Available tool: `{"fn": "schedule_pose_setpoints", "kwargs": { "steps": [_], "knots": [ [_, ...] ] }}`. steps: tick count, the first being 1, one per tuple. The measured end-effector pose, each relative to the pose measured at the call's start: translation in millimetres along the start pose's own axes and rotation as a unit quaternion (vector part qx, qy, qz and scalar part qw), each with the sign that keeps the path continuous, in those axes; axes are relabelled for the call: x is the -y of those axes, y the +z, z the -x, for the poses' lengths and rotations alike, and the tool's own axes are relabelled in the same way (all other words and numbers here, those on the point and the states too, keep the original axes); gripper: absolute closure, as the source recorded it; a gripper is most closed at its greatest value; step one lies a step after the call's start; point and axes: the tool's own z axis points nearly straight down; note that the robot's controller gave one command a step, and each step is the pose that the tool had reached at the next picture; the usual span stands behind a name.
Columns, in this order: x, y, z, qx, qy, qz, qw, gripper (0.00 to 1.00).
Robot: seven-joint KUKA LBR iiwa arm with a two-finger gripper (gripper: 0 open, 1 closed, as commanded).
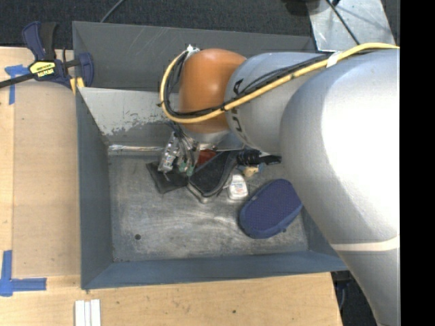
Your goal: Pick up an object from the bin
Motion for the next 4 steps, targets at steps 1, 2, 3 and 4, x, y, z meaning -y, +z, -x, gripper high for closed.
{"fn": "schedule_pose_setpoints", "kwargs": {
  "steps": [1, 2, 3, 4],
  "knots": [
    [0.2, -0.1, -1.1, 0.0004, 0.028, 0.000, 0.9996, 1.00],
    [-16.9, -143.9, -22.6, 0.0001, 0.063, -0.005, 0.9980, 1.00],
    [7.3, -61.2, -49.7, -0.0064, 0.110, -0.011, 0.9939, 1.00],
    [14.9, -143.9, -49.9, -0.0001, 0.130, -0.006, 0.9915, 1.00]
  ]
}}
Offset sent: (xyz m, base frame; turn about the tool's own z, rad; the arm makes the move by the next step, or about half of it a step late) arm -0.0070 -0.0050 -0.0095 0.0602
